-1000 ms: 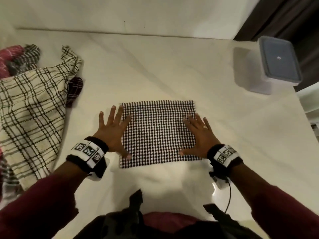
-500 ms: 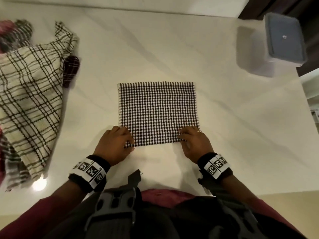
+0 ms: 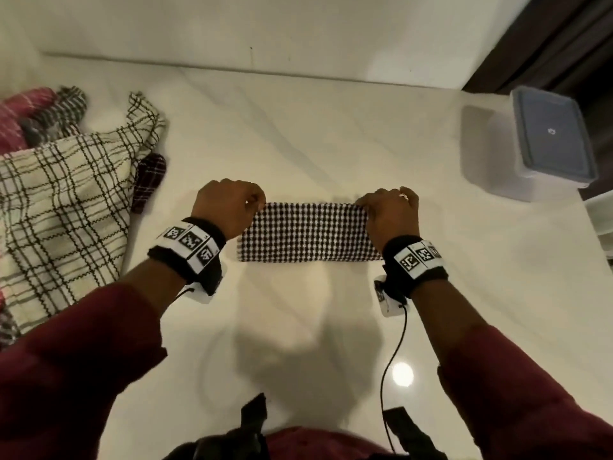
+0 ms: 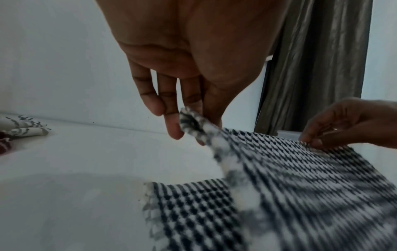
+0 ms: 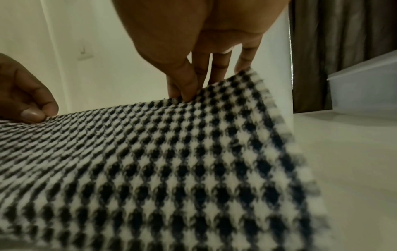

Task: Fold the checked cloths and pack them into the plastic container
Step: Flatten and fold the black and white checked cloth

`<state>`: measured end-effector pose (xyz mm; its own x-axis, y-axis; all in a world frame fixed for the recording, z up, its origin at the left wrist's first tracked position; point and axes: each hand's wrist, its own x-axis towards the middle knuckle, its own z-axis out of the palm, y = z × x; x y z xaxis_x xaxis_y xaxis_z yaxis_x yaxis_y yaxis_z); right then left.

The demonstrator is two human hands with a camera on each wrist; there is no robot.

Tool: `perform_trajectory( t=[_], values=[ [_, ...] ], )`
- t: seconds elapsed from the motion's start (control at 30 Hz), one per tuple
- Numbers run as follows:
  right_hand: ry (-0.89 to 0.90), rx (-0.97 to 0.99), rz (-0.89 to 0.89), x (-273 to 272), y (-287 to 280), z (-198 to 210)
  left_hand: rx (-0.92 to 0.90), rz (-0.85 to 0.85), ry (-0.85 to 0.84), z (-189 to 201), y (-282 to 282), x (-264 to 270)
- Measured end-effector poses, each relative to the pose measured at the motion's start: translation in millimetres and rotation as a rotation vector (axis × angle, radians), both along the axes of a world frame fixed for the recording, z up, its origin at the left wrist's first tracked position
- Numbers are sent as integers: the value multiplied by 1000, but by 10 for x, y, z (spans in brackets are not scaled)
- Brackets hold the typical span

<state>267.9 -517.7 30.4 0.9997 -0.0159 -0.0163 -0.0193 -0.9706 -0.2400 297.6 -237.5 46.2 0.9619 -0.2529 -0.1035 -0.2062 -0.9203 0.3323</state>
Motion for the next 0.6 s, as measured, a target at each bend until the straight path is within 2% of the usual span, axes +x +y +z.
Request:
perform_trajectory(
  t=[0.1,0.17,0.4,0.53,0.6],
  values=[
    [88,-53,-1,244,35,-129,30,21,66,-183,-23,233],
    [129,-63,21,331,60,-237,17,35,54,-293,-16,280],
    [196,51,-1,496,75,-467,-25,14,47,-563,62,359],
    [90,100,-9,488,114,-522,25,-5,39,-591,43,342],
    [22,126,46,370,255,-516,17,10,-10,-577,21,247]
  ],
)
